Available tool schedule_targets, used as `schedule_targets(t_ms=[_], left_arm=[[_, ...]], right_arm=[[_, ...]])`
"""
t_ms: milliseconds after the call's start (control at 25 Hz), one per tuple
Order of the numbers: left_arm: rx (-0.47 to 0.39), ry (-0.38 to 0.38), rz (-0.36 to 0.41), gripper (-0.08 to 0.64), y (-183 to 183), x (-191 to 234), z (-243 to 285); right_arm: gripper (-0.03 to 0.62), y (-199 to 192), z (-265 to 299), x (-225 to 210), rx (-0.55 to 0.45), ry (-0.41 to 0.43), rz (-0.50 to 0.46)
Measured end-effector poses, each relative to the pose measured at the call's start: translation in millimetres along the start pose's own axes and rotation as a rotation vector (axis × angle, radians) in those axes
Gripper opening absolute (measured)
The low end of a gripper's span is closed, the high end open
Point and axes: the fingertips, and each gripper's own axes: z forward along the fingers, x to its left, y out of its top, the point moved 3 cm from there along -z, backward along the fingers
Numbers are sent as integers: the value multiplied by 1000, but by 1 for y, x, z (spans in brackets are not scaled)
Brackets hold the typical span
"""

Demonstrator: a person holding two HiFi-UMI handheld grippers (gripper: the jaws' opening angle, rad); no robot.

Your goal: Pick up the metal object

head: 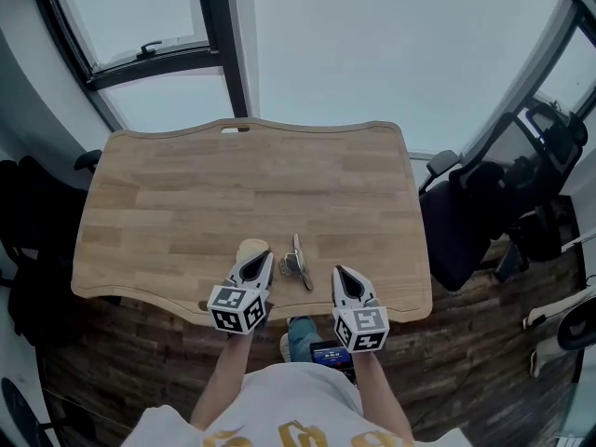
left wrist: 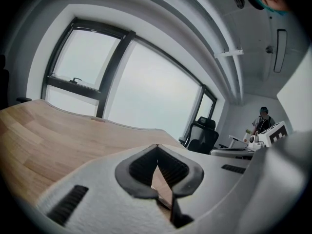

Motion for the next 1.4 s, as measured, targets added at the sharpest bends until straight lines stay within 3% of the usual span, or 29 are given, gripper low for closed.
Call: schedule_targets(t_ms=[280,760,1040,1400], left_arm=[[36,23,-5,20,-9,3,17],[157,60,-98,20,-48,26,32],[224,85,-141,20,-79,34,42],[295,91,-186,20,-108,43,60]], right_arm=[[11,-14,7,-10,47,0,23],[11,-35,36,-16,128,34,1],[11,-56,49,-26,182,29,53],[11,-78,68,-25,231,89,90]])
